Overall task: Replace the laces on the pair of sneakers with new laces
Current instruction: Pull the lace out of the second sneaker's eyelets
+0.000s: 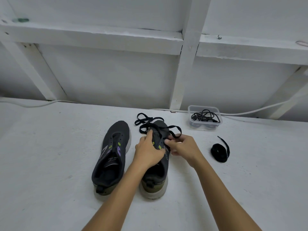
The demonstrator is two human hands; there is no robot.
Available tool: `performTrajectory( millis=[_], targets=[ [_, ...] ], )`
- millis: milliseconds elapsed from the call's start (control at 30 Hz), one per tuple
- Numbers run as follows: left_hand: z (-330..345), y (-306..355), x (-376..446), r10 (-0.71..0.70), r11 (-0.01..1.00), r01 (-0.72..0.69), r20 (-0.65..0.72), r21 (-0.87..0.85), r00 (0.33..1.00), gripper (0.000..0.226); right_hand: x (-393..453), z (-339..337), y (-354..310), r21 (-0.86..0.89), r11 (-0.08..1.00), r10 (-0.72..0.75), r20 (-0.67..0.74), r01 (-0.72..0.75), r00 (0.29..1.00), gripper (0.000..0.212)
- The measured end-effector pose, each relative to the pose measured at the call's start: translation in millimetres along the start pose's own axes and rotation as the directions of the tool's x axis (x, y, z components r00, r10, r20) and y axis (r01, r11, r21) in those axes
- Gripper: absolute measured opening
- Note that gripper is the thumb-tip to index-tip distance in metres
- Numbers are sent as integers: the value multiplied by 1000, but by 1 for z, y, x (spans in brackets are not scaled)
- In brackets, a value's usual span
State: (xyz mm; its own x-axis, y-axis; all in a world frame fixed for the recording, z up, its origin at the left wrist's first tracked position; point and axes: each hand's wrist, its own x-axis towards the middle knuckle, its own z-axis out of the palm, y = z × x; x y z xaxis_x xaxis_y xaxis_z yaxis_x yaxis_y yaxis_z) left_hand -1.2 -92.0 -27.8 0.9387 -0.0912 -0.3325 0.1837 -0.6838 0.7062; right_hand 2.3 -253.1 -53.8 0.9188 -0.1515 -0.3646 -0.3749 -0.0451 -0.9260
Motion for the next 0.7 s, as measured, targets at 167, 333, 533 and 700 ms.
performTrajectory(
  millis=[167, 333, 533, 700],
  targets=[
    [2, -1, -1, -13, 1000, 13, -41, -1, 999, 79, 5, 15, 0, -287, 940, -202, -40, 182, 979, 2],
    [-3, 2, 2, -21, 1000, 20, -63, -16, 998, 74, 8, 16, -21, -14, 974, -227, -160, 228, 961, 9],
    [1, -3, 1, -52, 998, 51, -43, -26, 998, 72, 6, 12, -22, -5, 998, -60, -144, 60, 988, 27],
    [1, -4, 0, -42, 998, 38, -67, -54, 997, 70, -1, 17, -6, -100, 988, -117, -13, 115, 993, 13]
  ],
)
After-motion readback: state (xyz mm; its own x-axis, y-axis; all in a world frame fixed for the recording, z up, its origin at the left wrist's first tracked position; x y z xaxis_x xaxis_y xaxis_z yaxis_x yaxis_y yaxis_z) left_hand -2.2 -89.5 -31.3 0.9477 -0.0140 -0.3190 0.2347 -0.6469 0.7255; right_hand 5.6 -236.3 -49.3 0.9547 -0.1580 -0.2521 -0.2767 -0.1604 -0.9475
